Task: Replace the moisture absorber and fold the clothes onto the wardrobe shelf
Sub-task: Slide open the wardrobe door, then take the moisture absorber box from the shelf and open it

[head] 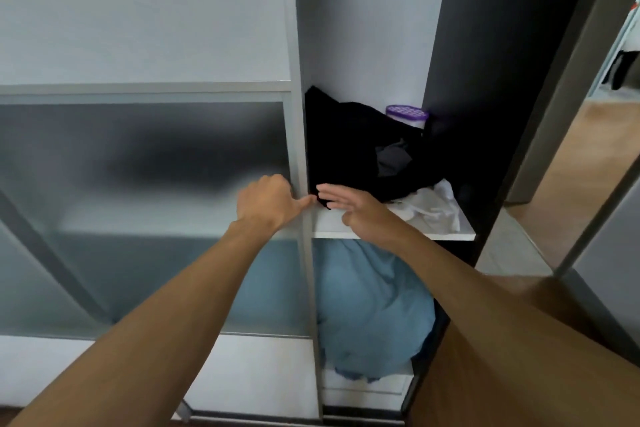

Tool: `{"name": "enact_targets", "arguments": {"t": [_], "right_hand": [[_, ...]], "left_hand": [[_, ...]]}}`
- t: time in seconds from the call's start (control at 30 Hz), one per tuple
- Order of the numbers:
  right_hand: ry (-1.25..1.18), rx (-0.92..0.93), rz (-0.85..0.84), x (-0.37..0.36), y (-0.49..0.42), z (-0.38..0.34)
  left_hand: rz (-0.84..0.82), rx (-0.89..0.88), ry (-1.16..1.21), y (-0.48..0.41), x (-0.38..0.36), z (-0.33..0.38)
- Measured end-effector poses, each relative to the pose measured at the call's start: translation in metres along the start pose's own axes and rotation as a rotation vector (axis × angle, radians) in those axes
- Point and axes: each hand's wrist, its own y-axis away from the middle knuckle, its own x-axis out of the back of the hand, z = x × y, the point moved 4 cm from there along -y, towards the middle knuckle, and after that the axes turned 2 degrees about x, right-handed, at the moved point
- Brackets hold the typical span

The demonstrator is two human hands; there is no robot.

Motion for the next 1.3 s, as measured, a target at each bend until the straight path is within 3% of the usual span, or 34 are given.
{"name": "enact_targets", "arguments": {"t": [0.13,0.27,0.53,0.83,0.97,1.07,1.2,1.3], "right_hand": [[0.237,-0.118,0.155,0.019,-0.010,0.039],[0.467,-0.397,0.088,0.027,0.002,0.085],[0.692,-0.437,0.057,0.017,0.011,0.095],[0.727,-0.448,0.099,0.011,0.006,0.093],[0.721,-0.429,0.125,0.008,0.006,0.095],[0.701,-0.430,0.086,0.005,0.006,0.097],[0.449,-0.437,0.134,0.012,0.002,0.091],[0.476,-0.442,0.076,0.025,-0.001,0.086]], "left_hand": [[0.009,0.080,0.033,-0.009,-0.002,-0.030],[0.024,0.113,0.063,-0.014,-0.005,-0.058],[0.038,0.155,0.025,-0.015,-0.011,-0.115],[0.047,0.207,-0.143,-0.006,-0.012,-0.162],[-0.217,0.203,-0.260,0.012,-0.030,-0.167],[-0.338,0.120,-0.141,0.021,-0.052,-0.136],[-0.255,-0.028,0.067,0.003,-0.059,-0.082],[-0.185,-0.129,0.222,-0.014,-0.060,-0.044]]}}
